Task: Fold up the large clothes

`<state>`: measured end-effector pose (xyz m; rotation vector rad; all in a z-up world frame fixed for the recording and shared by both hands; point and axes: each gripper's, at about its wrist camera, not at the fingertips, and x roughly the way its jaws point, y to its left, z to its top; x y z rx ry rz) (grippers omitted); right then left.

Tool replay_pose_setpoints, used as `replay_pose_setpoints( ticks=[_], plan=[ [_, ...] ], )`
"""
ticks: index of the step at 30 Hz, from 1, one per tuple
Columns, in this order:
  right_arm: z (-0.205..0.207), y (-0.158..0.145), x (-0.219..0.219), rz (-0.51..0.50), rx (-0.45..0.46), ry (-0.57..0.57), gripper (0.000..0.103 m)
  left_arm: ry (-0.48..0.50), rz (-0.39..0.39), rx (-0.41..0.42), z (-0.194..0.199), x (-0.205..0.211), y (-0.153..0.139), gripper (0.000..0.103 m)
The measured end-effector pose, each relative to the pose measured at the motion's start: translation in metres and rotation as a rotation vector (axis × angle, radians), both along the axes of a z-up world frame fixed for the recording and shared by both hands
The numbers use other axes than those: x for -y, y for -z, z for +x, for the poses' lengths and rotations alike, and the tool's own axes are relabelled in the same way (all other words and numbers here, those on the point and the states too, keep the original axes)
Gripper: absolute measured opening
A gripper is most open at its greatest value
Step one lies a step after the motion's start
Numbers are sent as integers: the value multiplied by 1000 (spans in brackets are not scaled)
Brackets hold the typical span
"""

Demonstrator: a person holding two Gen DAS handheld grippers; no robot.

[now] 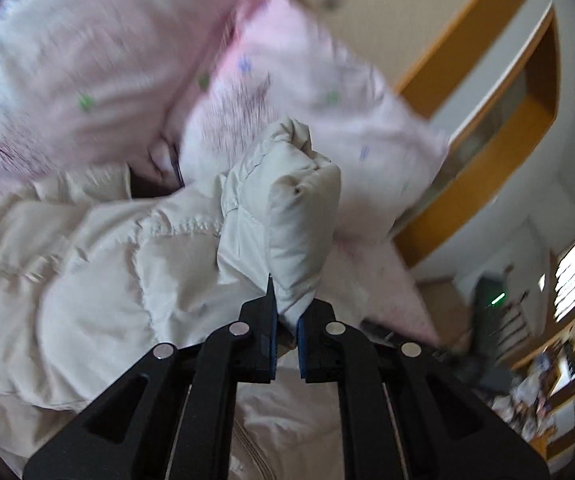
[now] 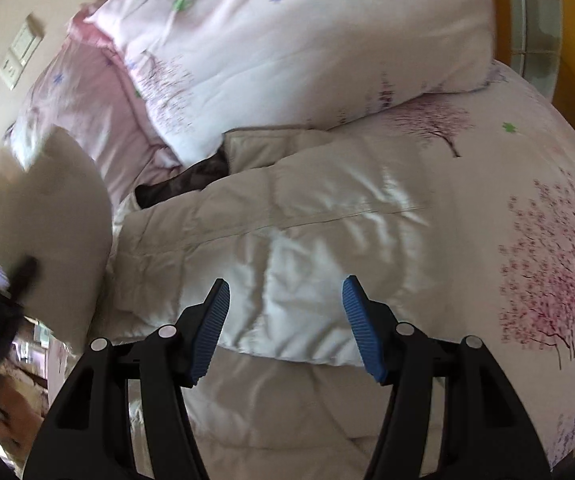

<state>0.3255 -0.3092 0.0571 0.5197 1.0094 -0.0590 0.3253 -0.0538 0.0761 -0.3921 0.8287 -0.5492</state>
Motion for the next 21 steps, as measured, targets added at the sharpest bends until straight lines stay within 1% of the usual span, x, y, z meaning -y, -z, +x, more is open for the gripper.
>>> replay_pose_setpoints(
  ticks=[2, 3, 4, 5, 6, 7, 8, 9, 10, 13, 14, 16, 18, 20, 21],
  plan=[
    [-1, 2, 5, 0, 0, 16, 61, 35, 51, -42, 4, 18, 19, 10],
    [-1, 2, 7, 3, 0, 21, 61, 57, 76, -59, 5, 24, 28, 16],
    [0, 3, 8, 6, 0, 25, 61, 79, 99, -72, 2, 31, 35, 24],
    [1, 4, 8, 13, 1, 31, 61, 108, 123, -85, 1, 39, 40, 30],
    [2, 5, 9, 21, 1, 33, 61, 141, 134, -96, -1, 44, 43, 45],
    [2, 5, 10, 27, 2, 33, 61, 159, 142, -98, -4, 48, 44, 58],
    [3, 6, 9, 38, 3, 31, 61, 172, 157, -90, -11, 49, 42, 64],
    [4, 6, 8, 50, 5, 28, 61, 182, 161, -71, -16, 47, 37, 73],
    [5, 7, 6, 63, 6, 21, 61, 191, 160, -54, -20, 45, 31, 80],
    [11, 9, -2, 128, 9, -20, 60, 183, 144, -3, -36, 24, 12, 89],
    [14, 10, -7, 168, 9, -42, 60, 158, 134, 27, -41, 10, 5, 90],
    [18, 12, -15, 219, 11, -79, 60, 104, 137, 78, -53, -18, -3, 96],
    [25, 15, -26, 252, 3, -119, 60, 37, 181, 114, -65, -51, -6, 98],
    [33, 21, -37, 265, -17, -144, 60, -43, 258, 110, -72, -85, -2, 98],
    [38, 25, -42, 278, -34, -154, 60, -68, 274, 102, -73, -96, -1, 98]
  ],
)
